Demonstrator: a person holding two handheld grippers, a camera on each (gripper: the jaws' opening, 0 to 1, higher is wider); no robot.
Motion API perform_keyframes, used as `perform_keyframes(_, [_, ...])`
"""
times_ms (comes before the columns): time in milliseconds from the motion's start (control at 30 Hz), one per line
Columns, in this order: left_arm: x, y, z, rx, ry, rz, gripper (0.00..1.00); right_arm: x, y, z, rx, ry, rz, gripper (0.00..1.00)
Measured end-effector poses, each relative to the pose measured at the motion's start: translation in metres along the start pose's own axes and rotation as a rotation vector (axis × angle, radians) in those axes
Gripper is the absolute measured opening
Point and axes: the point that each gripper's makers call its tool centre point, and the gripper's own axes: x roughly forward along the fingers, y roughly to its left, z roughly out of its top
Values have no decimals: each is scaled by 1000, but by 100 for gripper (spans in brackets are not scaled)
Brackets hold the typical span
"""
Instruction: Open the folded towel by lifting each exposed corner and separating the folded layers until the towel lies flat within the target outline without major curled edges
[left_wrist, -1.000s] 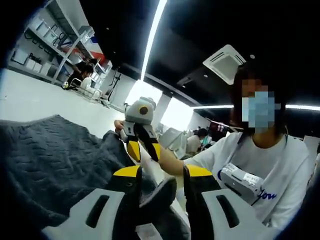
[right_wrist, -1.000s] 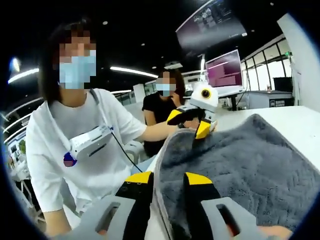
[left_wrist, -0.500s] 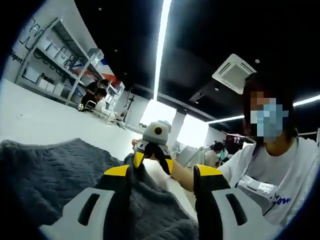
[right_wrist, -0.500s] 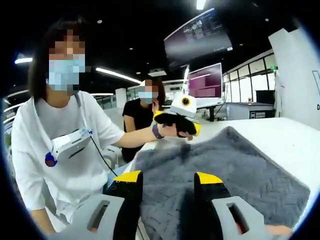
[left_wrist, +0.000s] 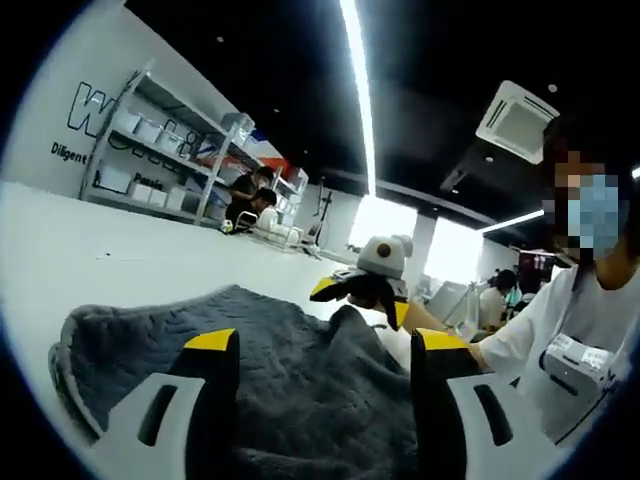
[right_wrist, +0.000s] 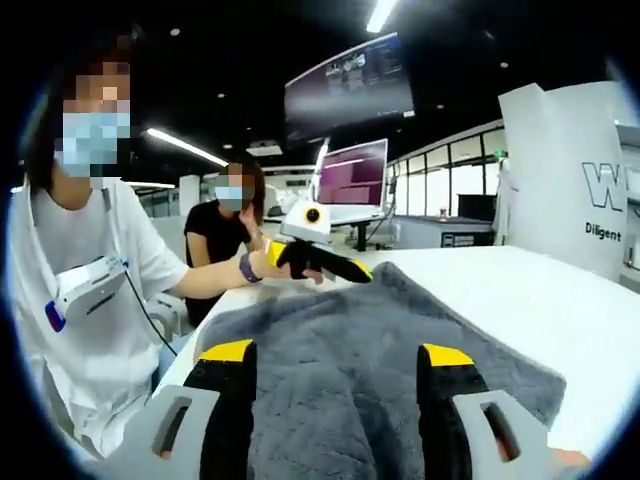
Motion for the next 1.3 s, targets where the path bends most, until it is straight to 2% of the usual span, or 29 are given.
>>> perform_keyframes(200, [2,10,-6,41,32,54,85,1,-7,-8,8,34,-35,80])
perform_keyframes(300, [3,13,-11,54,56,70,88,4,-10,-15,1,71,-45,88])
perform_keyframes(567, [8,16,-31,98,150,93,94,7,-12,-33,3,148,-61,99])
perform_keyframes(733, [9,16,-41,114,190,96,95,8,-10,-39,0,177,-47,99])
perform_keyframes(967, [11,18,-58,147,266,108,95,7,-11,-39,-6,183,-50,97])
perform_keyframes(1200, [9,22,-62,151,280,125,93,7,-9,-40,-10,186,-46,96])
perform_keyframes(1300, [8,30,-68,216,309,162,88,7,-9,-40,-11,185,-49,96])
